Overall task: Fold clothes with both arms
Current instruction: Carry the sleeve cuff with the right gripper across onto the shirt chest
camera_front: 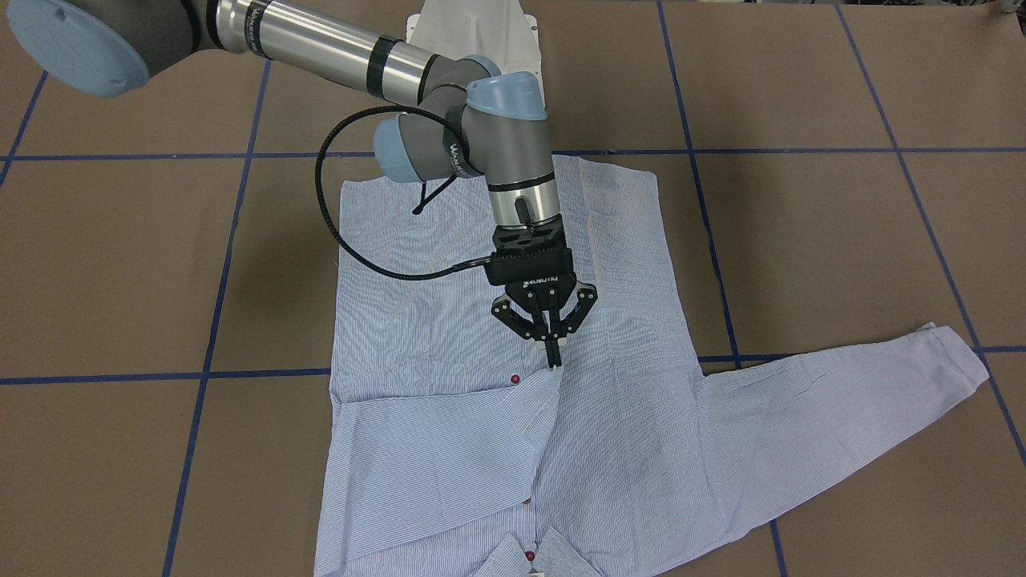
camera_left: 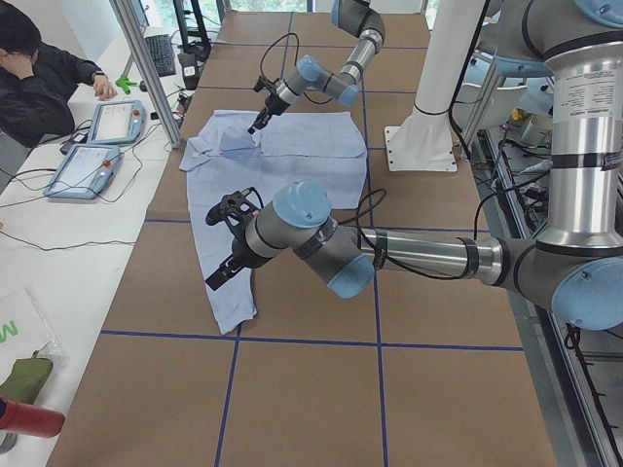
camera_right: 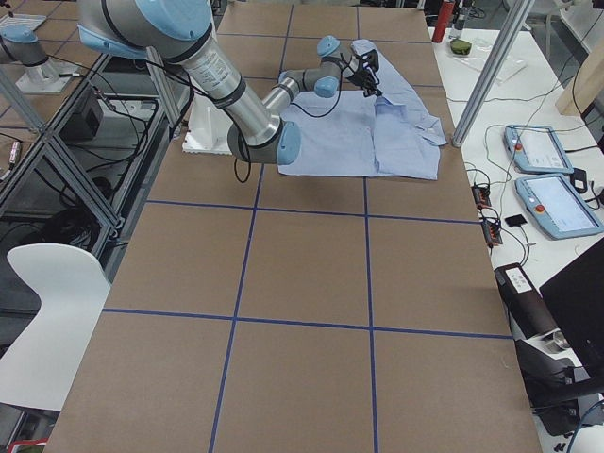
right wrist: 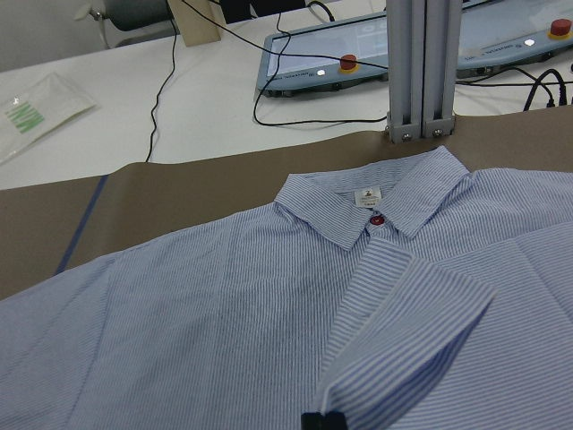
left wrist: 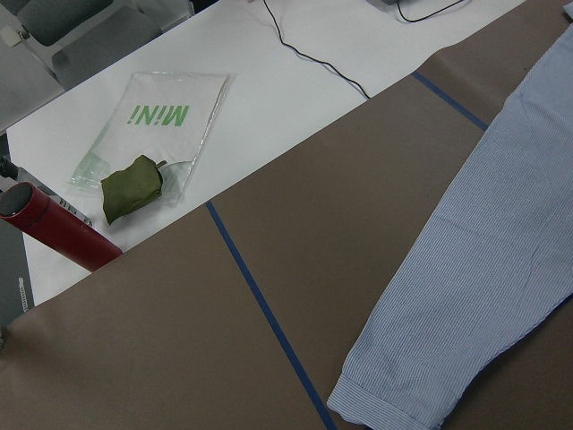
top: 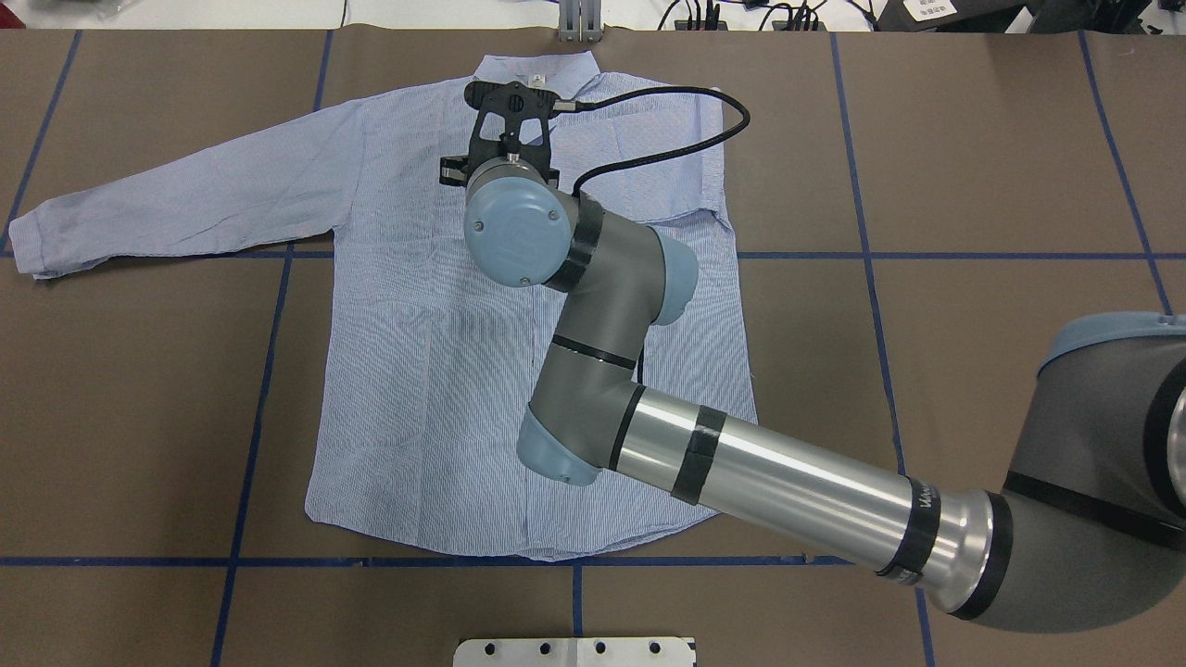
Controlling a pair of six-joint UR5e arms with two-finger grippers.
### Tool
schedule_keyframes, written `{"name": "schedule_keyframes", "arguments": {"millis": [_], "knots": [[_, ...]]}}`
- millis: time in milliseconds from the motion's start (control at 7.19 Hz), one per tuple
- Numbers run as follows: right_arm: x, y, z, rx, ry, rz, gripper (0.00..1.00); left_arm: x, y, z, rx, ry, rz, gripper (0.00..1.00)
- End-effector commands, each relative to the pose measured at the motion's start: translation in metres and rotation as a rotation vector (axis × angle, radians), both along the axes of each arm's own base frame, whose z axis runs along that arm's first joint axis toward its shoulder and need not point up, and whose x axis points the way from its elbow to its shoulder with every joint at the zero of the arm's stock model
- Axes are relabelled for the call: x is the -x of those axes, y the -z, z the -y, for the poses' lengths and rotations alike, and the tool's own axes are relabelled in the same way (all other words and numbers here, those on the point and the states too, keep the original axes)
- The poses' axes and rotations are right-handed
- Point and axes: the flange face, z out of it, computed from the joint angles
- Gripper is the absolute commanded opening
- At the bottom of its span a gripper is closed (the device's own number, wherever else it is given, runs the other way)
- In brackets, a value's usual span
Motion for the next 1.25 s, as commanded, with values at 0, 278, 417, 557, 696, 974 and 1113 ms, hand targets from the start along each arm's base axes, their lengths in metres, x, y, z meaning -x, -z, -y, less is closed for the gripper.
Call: {"name": "schedule_keyframes", "arguments": {"millis": [0, 278, 417, 557, 696, 974, 1113], "knots": [[0.033, 0.043, -0.016, 0.102, -0.001, -0.134, 0.93, 0.000, -0.001, 0.000, 0.001, -0.001, 0.000, 1.00], [0.032, 0.102, -0.021, 0.226, -0.006, -0.152, 0.99, 0.000, -0.005, 0.000, 0.009, -0.001, -0.001, 1.00], [0.023, 0.105, -0.012, 0.259, -0.003, -0.169, 0.99, 0.000, -0.009, -0.001, 0.018, 0.001, -0.001, 1.00], [-0.001, 0.093, 0.020, 0.318, -0.005, -0.195, 1.00, 0.000, -0.015, 0.003, 0.023, 0.001, -0.003, 1.00], [-0.034, 0.071, 0.055, 0.376, 0.029, -0.186, 1.00, -0.001, -0.026, 0.007, 0.013, 0.016, -0.021, 1.00], [-0.132, 0.024, 0.088, 0.308, 0.134, -0.190, 1.00, -0.051, -0.070, 0.010, -0.071, -0.069, -0.033, 1.00], [-0.189, 0.002, 0.098, 0.283, 0.191, -0.180, 1.00, -0.079, -0.088, 0.027, -0.045, -0.111, -0.041, 1.00]]}}
